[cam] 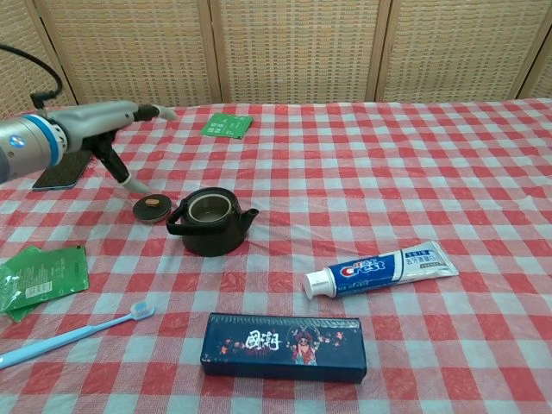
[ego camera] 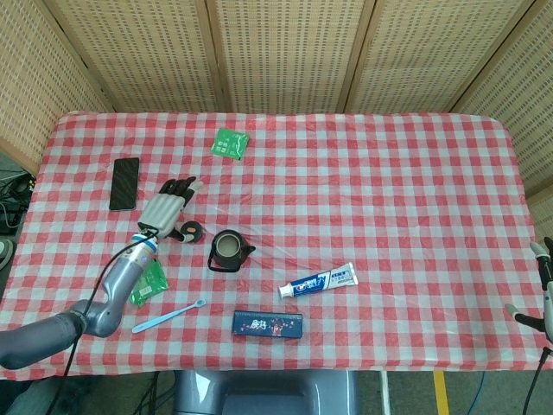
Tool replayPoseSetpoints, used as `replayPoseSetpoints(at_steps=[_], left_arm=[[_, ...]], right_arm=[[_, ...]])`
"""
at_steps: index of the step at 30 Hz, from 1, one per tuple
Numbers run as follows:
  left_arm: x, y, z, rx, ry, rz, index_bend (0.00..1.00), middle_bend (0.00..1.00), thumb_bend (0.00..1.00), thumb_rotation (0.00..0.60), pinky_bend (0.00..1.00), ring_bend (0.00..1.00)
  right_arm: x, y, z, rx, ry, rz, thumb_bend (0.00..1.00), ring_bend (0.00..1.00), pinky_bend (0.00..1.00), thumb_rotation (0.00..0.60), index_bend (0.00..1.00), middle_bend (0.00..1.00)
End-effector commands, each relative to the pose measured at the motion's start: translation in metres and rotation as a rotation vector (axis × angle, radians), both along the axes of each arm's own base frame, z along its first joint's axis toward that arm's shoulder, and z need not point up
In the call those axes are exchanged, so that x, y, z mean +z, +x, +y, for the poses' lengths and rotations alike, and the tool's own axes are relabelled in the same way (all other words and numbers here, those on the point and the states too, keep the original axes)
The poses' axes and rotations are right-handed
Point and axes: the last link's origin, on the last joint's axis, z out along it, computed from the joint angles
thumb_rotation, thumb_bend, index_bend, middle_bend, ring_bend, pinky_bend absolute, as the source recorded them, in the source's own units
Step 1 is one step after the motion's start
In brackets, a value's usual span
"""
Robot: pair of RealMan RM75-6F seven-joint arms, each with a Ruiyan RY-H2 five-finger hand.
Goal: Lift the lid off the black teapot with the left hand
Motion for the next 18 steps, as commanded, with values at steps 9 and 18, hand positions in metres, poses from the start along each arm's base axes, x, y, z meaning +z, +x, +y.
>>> replayPoseSetpoints(at_steps=[9,18], left_arm=[[0.11,-0.066,-0.086,0.002,0.226,-0.113,0.0,0.0,0.0,0.6,0.0,0.0],[0.151,-0.129,-0.189,0.139,0.338,-0.073,0.0,0.0,0.0,0.6,0.0,0.0]], right_arm=[[-0.001,0.006,0.005,0.026,0.006,-0.012,0.0,0.0,0.0,0.6,0.02,0.0],[-0.003,0.008,0.007,0.04,0.016,-0.009,0.0,0.0,0.0,0.6,0.02,0.0]])
